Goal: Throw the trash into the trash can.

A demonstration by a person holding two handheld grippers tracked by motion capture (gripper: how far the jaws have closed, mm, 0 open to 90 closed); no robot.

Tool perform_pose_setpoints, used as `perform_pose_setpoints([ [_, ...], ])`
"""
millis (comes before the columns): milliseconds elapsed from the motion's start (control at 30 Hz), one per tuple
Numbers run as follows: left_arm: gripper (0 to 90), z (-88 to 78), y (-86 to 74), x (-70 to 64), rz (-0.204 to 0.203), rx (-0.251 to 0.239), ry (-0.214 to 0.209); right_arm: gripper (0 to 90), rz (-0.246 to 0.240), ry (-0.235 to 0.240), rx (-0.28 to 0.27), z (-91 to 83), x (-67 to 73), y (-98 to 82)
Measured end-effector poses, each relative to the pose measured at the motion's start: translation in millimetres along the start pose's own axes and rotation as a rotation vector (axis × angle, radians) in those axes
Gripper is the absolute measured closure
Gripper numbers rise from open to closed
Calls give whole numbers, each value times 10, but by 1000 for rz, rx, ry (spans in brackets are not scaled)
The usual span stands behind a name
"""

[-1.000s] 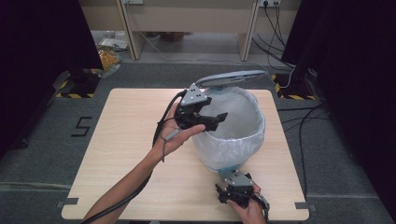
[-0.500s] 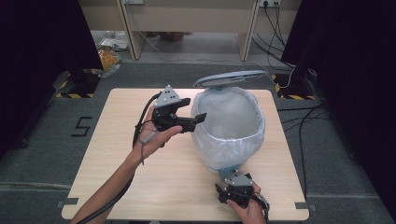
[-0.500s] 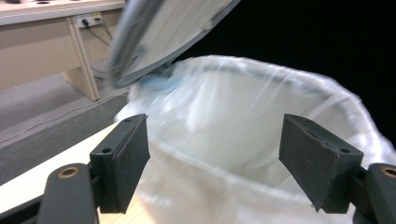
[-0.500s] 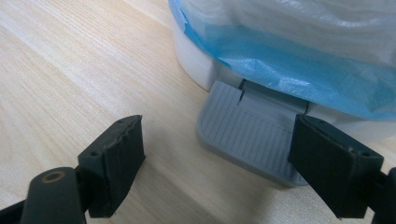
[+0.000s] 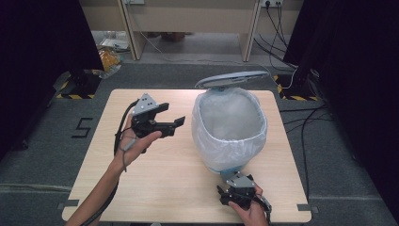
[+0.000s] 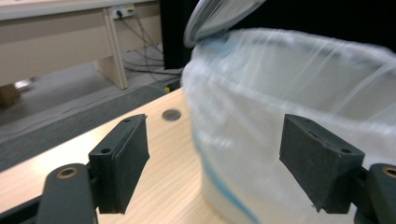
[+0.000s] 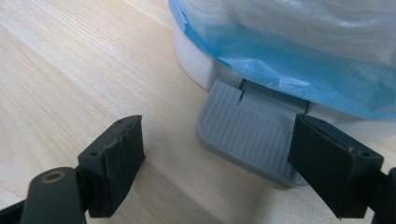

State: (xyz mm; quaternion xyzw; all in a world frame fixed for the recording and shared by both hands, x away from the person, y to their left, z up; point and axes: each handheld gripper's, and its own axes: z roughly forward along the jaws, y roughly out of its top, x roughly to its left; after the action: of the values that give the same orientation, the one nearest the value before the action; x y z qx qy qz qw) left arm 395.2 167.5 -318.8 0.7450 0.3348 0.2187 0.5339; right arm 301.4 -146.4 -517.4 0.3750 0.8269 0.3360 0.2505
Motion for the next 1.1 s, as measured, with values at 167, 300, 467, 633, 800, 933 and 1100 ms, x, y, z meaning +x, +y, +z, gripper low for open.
perform_pose_setpoints([
  [167, 232, -68, -247, 103, -24, 12, 34, 184, -1, -1, -2, 2, -1, 1],
  [300, 226, -100, -490, 192, -55, 41, 58, 183, -1, 0, -2, 2, -1, 1],
  [467, 215, -129, -857, 278, -64, 82, 122, 184, -1, 0, -2, 2, -1, 1],
  [633, 199, -88, -1175, 353, -89, 116, 144, 184, -1, 0, -3, 3, -1, 1],
  [800, 164, -24, -1555, 445, -136, 191, 166, 184, -1, 0, -2, 2, -1, 1],
  [933, 148, -33, -1765, 525, -163, 219, 186, 184, -1, -1, -2, 2, -1, 1],
  [1100, 148, -20, -1915, 550, -130, 285, 216, 184, -1, -1, -3, 2, -1, 1],
])
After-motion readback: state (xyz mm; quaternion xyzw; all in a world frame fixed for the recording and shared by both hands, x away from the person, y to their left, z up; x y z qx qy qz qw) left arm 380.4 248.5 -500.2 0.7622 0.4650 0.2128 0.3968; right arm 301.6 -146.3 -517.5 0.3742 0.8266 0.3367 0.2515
